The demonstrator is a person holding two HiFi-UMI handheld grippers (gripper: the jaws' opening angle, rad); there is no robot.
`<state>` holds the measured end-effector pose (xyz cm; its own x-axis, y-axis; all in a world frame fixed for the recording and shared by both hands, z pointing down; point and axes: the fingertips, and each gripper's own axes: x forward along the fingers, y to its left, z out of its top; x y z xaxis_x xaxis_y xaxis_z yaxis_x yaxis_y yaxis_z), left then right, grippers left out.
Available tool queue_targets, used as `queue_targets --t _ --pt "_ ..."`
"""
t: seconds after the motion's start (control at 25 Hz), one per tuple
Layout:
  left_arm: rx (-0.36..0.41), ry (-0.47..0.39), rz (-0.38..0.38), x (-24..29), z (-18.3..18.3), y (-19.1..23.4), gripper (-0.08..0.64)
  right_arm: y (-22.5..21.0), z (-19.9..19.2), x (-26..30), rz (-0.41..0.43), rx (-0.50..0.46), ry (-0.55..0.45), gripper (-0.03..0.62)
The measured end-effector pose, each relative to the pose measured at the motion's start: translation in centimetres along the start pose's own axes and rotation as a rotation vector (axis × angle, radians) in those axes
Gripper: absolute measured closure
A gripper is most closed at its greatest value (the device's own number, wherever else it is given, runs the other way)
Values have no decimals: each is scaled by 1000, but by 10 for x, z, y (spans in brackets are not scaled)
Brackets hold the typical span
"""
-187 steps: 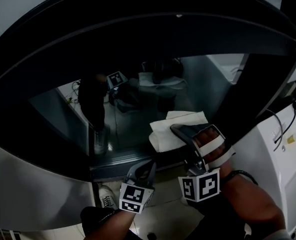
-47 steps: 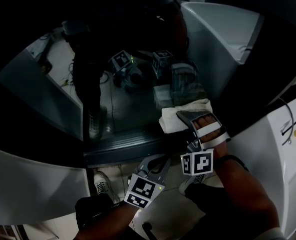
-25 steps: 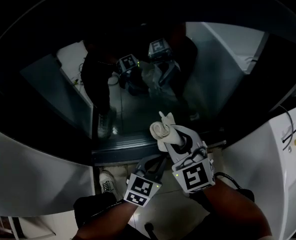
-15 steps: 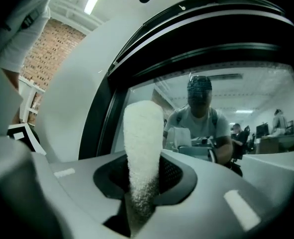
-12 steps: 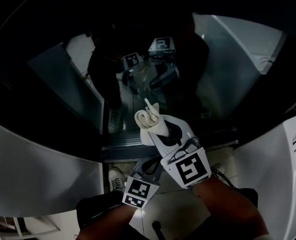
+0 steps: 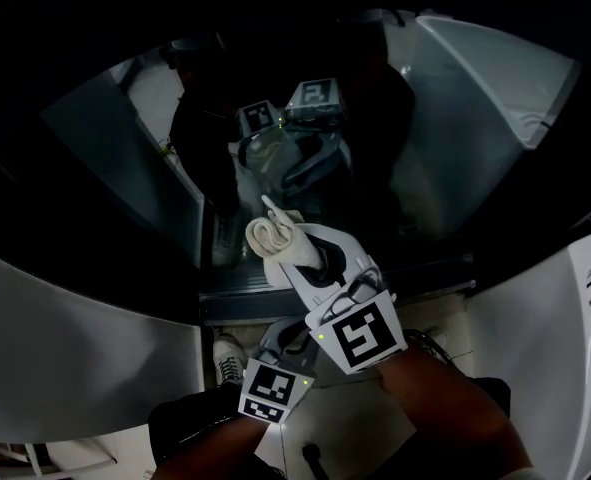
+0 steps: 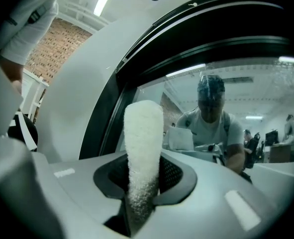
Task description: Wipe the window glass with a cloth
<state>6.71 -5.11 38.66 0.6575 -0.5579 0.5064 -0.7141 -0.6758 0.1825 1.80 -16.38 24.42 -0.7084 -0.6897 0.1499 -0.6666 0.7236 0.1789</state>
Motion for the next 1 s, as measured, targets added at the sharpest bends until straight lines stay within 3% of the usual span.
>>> queue_targets --t 0.24,0.48,0.72,1.0 --pt "-12 -8 -33 -7 -5 11 543 -11 -2 3 -82 14 21 503" --pt "-16 -14 -84 -12 -10 18 543 -16 -11 6 -120 -33 89 503" --pt "-39 12 -180 -36 0 27 543 -15 0 13 -181 -35 183 503" --pt "-19 3 -243 -40 -9 34 543 -13 0 14 -227 -40 194 503"
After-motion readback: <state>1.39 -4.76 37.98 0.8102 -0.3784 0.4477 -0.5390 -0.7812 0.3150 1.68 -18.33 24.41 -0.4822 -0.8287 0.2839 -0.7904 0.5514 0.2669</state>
